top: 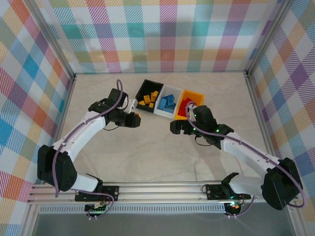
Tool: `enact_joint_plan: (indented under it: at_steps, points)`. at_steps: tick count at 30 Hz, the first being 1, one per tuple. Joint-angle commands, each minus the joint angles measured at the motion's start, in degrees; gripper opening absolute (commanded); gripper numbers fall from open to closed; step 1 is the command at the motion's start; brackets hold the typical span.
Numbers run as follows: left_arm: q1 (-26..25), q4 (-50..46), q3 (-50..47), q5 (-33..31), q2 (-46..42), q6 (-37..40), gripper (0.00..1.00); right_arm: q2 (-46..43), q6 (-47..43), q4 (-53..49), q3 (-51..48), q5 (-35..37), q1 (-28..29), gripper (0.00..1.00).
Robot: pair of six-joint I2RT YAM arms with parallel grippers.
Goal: Sort the legos into containers by color
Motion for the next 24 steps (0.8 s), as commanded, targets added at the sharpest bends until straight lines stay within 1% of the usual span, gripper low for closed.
enact_joint_plan:
  at_steps: [1, 11, 24]
  points:
    - [-0.28, 1.61, 4.56, 0.96, 0.15, -2.12, 0.22, -1.80, -0.77, -0.05, -1.04, 0.58, -0.16, 1.00]
    - [-0.29, 1.58, 15.61, 0.27, 6.55, -3.23, 0.22, -3.58, -1.62, -1.35, -2.97, 2.12, -0.29, 1.00]
    - [0.59, -0.36, 31.08, -0.67, 19.61, -1.06, 0.22, -4.88, -2.48, -3.79, -4.00, 3.44, -0.77, 1.00]
